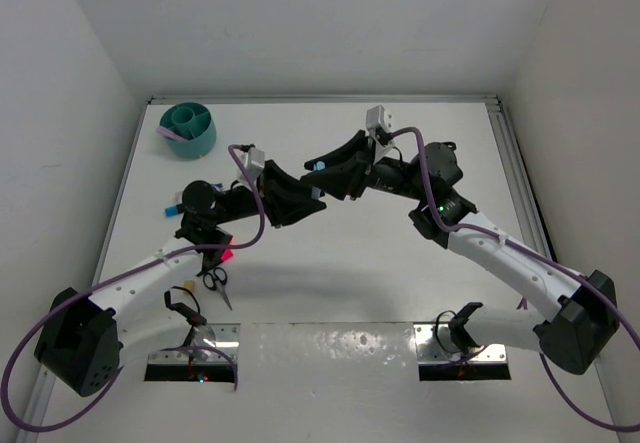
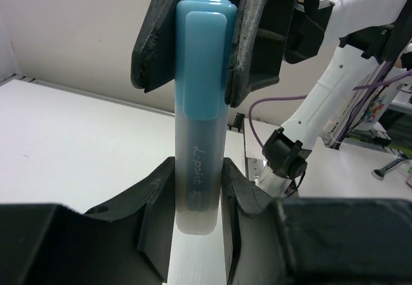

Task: Sort the stationery into containers
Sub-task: Close the pen cap on the pen.

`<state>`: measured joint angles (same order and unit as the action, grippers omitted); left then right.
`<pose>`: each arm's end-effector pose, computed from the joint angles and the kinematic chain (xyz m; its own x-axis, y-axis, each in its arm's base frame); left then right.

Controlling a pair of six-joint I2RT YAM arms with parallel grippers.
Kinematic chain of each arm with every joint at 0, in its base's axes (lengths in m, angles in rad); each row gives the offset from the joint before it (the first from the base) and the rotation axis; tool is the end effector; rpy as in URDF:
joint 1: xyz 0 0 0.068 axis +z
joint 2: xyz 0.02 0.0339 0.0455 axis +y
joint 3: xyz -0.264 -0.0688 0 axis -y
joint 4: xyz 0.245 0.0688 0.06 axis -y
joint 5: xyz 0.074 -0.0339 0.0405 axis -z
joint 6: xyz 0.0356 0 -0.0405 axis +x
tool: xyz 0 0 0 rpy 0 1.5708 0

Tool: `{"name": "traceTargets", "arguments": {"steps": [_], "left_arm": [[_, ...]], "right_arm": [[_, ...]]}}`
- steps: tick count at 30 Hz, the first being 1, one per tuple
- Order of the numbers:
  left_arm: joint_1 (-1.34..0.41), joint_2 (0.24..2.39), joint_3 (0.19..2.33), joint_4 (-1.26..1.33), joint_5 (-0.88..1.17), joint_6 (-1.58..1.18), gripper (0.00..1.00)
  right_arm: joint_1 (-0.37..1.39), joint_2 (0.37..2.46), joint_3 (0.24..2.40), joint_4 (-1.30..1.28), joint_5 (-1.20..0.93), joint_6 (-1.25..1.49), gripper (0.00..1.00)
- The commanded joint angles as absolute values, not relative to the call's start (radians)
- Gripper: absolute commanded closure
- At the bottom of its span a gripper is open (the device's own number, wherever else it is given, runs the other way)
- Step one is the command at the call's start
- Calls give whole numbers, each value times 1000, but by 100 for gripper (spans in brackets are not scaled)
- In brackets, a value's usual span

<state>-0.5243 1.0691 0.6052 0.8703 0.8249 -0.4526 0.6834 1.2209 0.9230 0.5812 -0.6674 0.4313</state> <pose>0.1853 -0.1374 0.3278 -0.0962 -0.2872 -0.9530 0.9804 0.1381 -0.1406 0.2026 0.1934 0.3755 -0.2031 0.2581 -0.9445 -0.9598 0.1386 0.2442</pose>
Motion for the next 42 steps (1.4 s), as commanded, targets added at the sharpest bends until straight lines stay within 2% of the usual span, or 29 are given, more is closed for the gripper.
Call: {"name": "traceTargets", "arguments": {"steps": [1, 8, 13, 16, 17, 18, 21, 22, 25, 32, 36, 42], "left_arm": [[-479, 999, 733, 1229, 673, -500, 100], [-494, 1002, 724, 1183, 693, -479, 100], [-495, 993, 700, 1135, 670, -471, 100], [-495, 992, 695, 1131, 678, -459, 100], [-500, 992, 692, 1124, 693, -454, 100], [-502, 989, 687, 1115, 693, -446, 100], [-509, 989, 672, 1060, 693, -445, 100], [-509, 989, 667, 1048, 693, -445, 100], [-509, 982, 652, 1013, 700, -437, 100], [-509, 969, 640, 983, 699, -405, 100], [-509, 971, 641, 973, 712, -396, 100], [-535, 980, 647, 977, 750, -373, 100]], "right_arm": [[709, 1269, 802, 204, -764, 345, 100], [733, 1292, 842, 248, -761, 385, 100], [730, 1298, 942, 143, -755, 318, 100], [730, 1301, 959, 140, -765, 331, 94], [729, 1301, 975, 137, -768, 339, 88], [729, 1298, 1009, 137, -775, 342, 72], [715, 1289, 1078, 162, -773, 357, 51], [710, 1284, 1091, 176, -787, 368, 41], [687, 1258, 1127, 219, -798, 397, 28], [649, 1140, 1135, 181, -787, 370, 23], [637, 1069, 1112, 181, -730, 338, 28], [637, 1136, 1161, 193, -745, 347, 27]]}}
